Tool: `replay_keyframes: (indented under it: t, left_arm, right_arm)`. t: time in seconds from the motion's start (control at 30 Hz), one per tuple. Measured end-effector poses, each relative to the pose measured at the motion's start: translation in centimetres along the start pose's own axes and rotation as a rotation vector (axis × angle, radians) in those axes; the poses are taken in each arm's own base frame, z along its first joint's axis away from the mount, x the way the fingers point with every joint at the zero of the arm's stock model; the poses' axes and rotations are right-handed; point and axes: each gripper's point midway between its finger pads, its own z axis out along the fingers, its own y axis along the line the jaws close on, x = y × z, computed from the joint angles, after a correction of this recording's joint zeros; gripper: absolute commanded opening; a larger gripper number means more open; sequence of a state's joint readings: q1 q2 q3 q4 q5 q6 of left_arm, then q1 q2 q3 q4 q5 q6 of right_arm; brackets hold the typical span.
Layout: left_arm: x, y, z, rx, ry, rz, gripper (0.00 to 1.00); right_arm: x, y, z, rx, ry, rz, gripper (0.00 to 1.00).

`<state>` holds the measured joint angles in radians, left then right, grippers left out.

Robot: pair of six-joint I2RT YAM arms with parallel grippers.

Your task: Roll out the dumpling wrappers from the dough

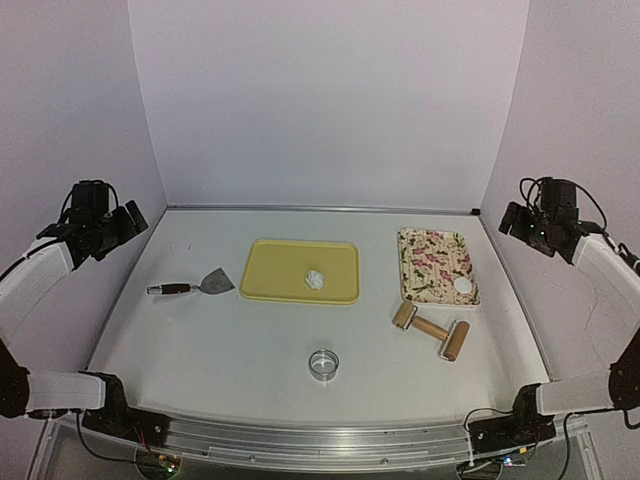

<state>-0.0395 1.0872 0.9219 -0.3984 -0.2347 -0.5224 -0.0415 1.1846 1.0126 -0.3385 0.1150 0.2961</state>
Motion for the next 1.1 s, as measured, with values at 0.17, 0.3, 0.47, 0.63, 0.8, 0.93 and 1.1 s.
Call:
replay_keyframes:
  t: [0.17,0.3,0.47,0.63,0.8,0.93,1.1]
  left_arm:
    - [0.6,0.4,0.7,-0.040,0.037,-0.009,1.00]
    - [2.0,0.6,1.7,-0.056,0.104,-0.009,1.00]
    - [3.9,0.1,2.4,-0.029,0.190,-0.033,1.00]
    - [5.4,-1.4,2.3,0.056,0.263,-0.050,0.99]
    - [7.1,-2.6,2.2,0.133,0.333,-0.015,0.98]
    - [8.1,-3.9,2.0,0.187,0.367,0.019,0.98]
    - [8.4,-5.2,1.6,0.240,0.381,0.027,0.97]
  right_arm:
    - [0.1,-0.4,-0.1,0.021,0.010,-0.004,0.98]
    - [1.2,0.5,-0.2,-0.034,0.068,0.037,0.98]
    - [6.6,1.5,0.1,-0.097,0.271,0.163,0.87]
    - [17.1,0.8,0.4,-0.085,0.603,0.269,0.73]
    - [22.6,1.2,0.5,-0.062,0.829,0.301,0.64]
    - [25.6,2.3,0.6,-0.052,0.942,0.261,0.56]
    - [27.3,2.9,0.7,-0.027,1.007,0.220,0.42]
